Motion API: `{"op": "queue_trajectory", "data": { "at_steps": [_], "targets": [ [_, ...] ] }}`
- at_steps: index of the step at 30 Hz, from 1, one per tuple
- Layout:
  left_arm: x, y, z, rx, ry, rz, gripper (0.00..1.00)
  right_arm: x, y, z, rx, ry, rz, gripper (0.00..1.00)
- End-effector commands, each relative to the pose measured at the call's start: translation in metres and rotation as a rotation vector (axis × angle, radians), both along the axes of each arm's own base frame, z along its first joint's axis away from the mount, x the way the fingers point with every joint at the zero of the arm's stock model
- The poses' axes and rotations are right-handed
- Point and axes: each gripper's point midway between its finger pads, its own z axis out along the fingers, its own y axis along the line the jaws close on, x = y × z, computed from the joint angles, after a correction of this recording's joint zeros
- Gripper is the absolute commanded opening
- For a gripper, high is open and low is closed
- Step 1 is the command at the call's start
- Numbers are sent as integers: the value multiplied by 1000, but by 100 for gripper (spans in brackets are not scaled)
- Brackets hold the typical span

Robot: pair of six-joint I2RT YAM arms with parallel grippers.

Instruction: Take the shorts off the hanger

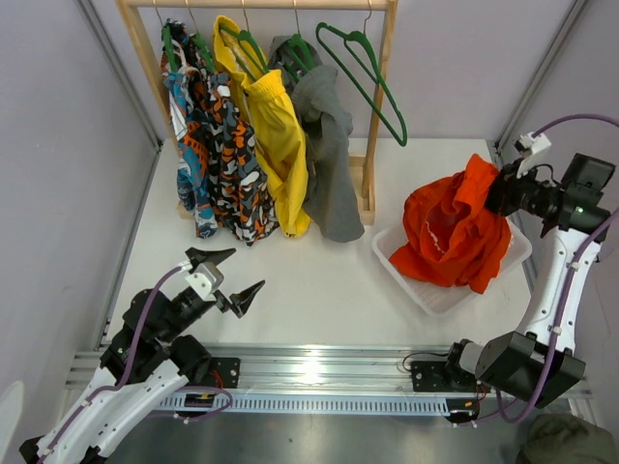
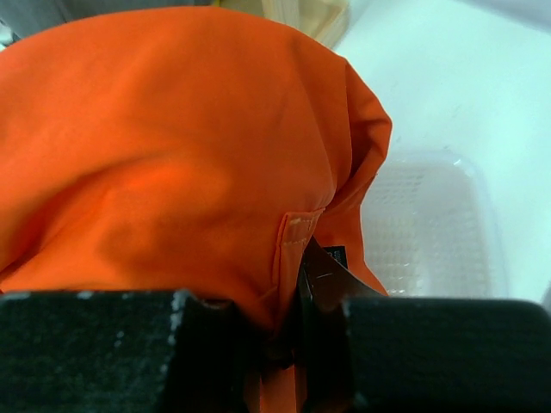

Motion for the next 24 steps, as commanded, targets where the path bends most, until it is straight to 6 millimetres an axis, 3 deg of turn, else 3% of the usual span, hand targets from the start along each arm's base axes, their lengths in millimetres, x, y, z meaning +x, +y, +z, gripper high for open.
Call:
{"op": "queue_trajectory", "data": {
  "at_steps": [1, 7, 10, 13, 17, 18, 20, 21, 24],
  "targets": [
    [1, -4, 4, -1, -20, -13, 99, 5, 5, -24, -51, 20, 9, 0],
    [0, -3, 6, -9, -23, -14, 99, 11, 3, -80, -89, 136, -11, 3],
    [-1, -3, 6, -12, -22, -17, 99, 12, 0, -107, -105, 205, -15, 14],
    [-1, -3, 6, -11, -23, -18, 99, 11, -3, -129, -111, 268, -27, 34],
    [0, -4, 6, -9, -16, -18, 99, 9, -8, -135, -137, 287, -51, 62],
    [0, -4, 6, -9, -14, -17, 99, 7, -9, -132, -143, 285, -59, 74],
    [2, -4, 2, 3, -1, -12, 99, 8, -13, -126, -167, 276, -80, 83],
    [2, -4, 2, 4, 5, -9, 99, 5, -14, -124, -173, 286, -84, 99],
    [5, -5, -2, 19, 31, -5, 99, 4, -20, -112, -196, 288, -115, 100]
  ]
}}
